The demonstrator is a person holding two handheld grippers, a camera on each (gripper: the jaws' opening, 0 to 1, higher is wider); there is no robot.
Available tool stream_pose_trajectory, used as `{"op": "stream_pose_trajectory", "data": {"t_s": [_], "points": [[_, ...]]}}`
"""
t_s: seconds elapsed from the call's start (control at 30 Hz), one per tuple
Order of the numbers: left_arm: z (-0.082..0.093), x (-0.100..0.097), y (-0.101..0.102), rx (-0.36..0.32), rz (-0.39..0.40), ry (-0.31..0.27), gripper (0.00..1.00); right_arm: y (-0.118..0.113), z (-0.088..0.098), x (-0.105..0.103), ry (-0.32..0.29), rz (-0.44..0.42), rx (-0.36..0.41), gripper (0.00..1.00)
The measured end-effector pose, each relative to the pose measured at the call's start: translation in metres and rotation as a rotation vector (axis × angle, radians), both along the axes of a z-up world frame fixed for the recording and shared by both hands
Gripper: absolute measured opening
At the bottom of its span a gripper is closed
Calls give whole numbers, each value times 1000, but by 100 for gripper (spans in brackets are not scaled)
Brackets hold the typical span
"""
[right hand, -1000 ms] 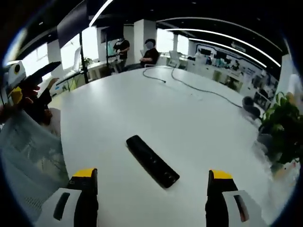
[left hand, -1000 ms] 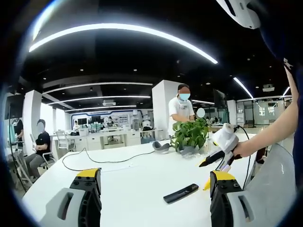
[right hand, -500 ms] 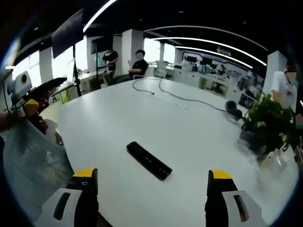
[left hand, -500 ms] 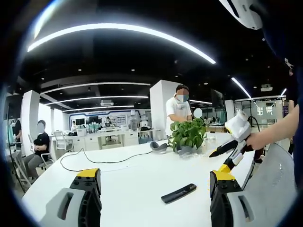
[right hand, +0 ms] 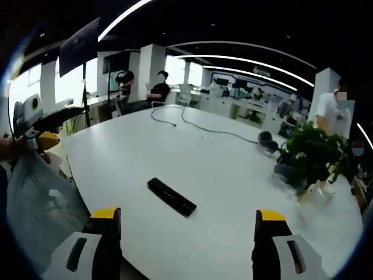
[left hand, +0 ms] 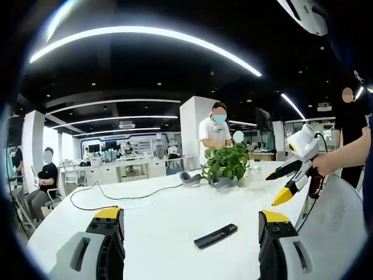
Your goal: Press the specified remote control buttons in sequence, fully releasing each button before pressing the next.
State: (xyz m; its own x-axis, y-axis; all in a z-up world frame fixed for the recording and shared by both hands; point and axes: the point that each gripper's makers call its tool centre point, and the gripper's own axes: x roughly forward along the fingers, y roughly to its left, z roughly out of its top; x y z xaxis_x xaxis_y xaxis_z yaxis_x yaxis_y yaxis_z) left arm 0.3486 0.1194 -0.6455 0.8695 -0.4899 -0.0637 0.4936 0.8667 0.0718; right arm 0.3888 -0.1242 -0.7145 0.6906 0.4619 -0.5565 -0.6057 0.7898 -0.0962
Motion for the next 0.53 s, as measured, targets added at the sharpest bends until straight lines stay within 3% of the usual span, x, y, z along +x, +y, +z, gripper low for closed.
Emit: {"op": "stream_pose_trajectory", "data": {"t_s": [0.3, 0.53], "points": [[1, 0, -1, 5, -1, 3, 100, -16, -2, -17, 8, -44, 10, 94], [1, -1, -2, 12, -3, 9, 100, -12, -4, -25, 15, -59, 51, 92]]}}
